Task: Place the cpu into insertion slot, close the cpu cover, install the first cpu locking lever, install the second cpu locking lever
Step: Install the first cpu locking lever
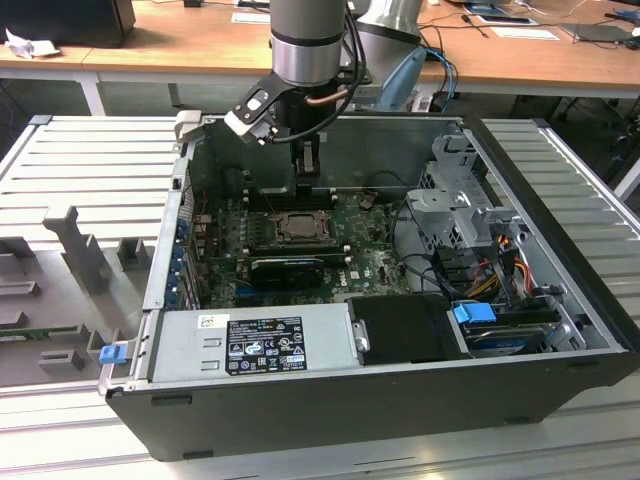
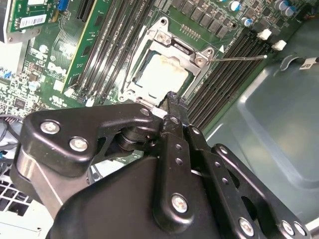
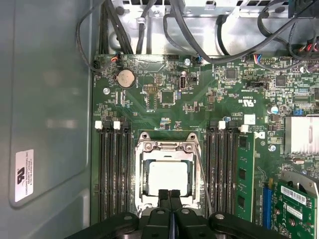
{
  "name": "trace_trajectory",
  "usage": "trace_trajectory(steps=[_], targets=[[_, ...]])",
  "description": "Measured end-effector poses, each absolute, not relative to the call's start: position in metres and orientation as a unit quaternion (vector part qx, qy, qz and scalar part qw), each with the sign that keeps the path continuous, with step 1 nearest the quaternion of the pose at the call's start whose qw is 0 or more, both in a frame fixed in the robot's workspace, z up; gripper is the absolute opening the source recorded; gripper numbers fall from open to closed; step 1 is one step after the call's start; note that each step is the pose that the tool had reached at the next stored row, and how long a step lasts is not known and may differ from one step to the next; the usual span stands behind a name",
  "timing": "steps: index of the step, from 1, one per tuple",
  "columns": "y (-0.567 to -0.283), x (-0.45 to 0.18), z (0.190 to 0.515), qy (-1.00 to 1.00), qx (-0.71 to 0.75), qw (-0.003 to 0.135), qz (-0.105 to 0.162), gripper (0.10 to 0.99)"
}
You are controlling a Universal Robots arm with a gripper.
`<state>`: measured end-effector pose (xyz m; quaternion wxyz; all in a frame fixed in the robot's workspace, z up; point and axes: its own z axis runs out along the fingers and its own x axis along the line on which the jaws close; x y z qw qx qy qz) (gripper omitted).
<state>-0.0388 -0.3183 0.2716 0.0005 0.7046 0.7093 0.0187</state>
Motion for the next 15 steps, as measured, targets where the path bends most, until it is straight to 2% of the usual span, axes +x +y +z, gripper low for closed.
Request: trace_trajectory(steps=[15], targets=[[-0.318, -0.039, 0.288, 0.736, 0.677, 0.0, 0.019, 0.106]])
